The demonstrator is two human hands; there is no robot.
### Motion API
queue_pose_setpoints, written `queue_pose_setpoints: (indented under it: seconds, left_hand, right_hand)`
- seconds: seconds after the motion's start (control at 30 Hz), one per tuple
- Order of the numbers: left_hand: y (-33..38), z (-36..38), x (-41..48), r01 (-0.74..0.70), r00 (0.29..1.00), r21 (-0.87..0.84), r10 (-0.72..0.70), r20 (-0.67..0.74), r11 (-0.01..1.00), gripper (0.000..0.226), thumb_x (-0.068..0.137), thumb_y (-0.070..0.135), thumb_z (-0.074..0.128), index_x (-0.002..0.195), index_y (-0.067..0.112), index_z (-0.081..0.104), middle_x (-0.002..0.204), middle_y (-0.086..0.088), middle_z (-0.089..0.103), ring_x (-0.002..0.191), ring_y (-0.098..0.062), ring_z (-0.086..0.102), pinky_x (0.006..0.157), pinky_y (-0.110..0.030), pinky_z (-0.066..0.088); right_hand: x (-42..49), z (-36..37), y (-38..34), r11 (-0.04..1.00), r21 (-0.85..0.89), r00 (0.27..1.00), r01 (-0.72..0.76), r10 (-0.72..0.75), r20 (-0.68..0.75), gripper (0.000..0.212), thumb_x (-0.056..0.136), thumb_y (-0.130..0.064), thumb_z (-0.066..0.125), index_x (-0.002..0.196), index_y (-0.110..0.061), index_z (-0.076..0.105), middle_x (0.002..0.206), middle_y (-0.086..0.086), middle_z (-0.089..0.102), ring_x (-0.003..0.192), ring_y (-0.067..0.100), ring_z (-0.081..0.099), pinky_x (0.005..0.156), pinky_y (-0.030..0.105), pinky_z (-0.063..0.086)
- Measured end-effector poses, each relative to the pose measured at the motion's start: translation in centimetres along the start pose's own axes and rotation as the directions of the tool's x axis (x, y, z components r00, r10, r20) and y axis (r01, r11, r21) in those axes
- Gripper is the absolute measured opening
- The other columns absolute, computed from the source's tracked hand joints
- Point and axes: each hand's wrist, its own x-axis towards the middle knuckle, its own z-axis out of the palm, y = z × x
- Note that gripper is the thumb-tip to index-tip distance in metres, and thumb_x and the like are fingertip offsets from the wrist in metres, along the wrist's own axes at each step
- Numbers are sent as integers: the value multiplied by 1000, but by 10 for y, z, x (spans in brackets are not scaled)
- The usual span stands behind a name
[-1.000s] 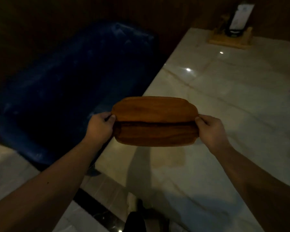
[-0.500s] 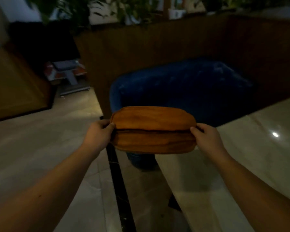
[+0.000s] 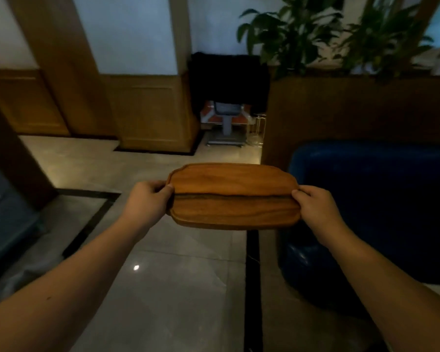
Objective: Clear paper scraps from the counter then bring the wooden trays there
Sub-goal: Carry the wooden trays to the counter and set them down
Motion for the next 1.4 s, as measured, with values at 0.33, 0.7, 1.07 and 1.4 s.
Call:
queue_pose_setpoints:
  seconds: [0.33,0.7,1.07,1.4]
  left_hand:
    - [-72,-181,5,96,946,63,-71,-317,993,26,92,21,54,70,27,66,74,-5,70,60,-5,64,51,-20,47]
    - [-149,-299,47,370,724,-28,-308,-617,929,29,93,25,53,70,28,69,71,-2,73,57,-11,67,53,-30,54]
    - [-211,-422,18,496,338,-234,-434,-835,836,27,95,23,51,78,19,71,77,-12,73,72,-29,68,70,-43,57]
    - [-298,-573,-43,480,212,-305,-446,-870,823,19,94,23,52,89,21,70,79,-5,71,66,-16,66,53,-22,47]
  right_hand:
    - [14,207,-91,988,85,944,127,-147,294,32,97,-24,48,90,-2,71,90,28,68,84,41,65,82,57,52]
    - [76,423,-179,942,197,719,273,-336,608,34,98,-20,48,83,1,71,76,30,65,75,44,63,62,38,41]
    - [22,633,-289,888,323,381,328,-437,815,37,98,-20,48,66,-16,66,62,5,58,65,25,58,60,33,43]
    - [-103,782,-366,853,447,101,269,-487,868,17,92,-24,58,87,-13,70,82,10,69,80,28,66,71,42,50]
